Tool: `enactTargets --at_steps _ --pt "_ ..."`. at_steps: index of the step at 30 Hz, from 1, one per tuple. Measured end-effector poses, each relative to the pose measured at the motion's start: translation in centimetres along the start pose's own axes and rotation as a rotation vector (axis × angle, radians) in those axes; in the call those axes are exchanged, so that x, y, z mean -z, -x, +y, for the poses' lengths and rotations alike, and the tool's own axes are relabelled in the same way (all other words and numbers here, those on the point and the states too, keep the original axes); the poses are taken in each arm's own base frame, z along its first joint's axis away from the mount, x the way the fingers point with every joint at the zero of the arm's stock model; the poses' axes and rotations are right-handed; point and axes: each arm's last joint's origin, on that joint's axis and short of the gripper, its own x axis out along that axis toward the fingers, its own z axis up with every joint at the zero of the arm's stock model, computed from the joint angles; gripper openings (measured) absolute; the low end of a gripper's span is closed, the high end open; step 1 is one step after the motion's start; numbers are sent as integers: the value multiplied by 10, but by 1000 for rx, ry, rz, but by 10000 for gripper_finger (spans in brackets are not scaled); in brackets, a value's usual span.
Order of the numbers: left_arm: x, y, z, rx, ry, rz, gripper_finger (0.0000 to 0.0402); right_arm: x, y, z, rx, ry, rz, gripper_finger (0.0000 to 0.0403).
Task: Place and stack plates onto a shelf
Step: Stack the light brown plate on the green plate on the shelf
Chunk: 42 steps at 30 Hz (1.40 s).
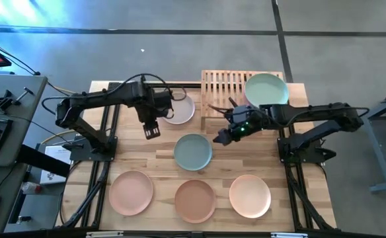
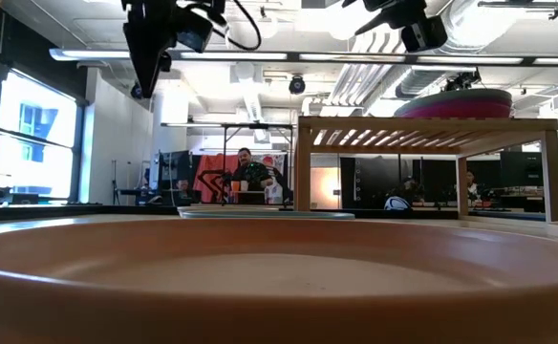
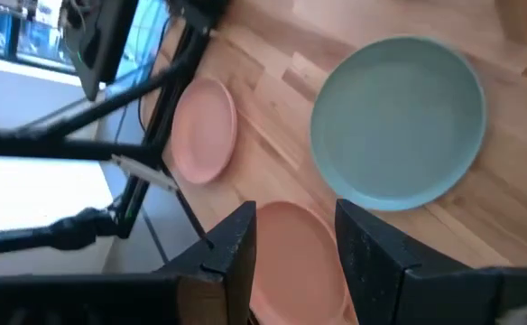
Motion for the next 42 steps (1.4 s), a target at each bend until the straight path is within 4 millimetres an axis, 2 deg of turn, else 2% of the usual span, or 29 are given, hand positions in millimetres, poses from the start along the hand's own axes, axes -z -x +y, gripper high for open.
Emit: enactTargets --at_steps 14,22,26,38,42 --pt "17 -1 -58 -3 343 22 120 6 0 2 -12 177 48 129" --pt "33 -1 -94 -7 519 14 120 7 0 2 -34 247 81 129" --pt "41 -3 -112 -2 524 2 120 7 0 1 -29 266 87 129" --pt "72 -8 -160 3 313 -13 120 8 0 0 -23 266 92 129" --pt "88 -24 -173 -15 237 22 120 8 0 0 -22 266 92 129"
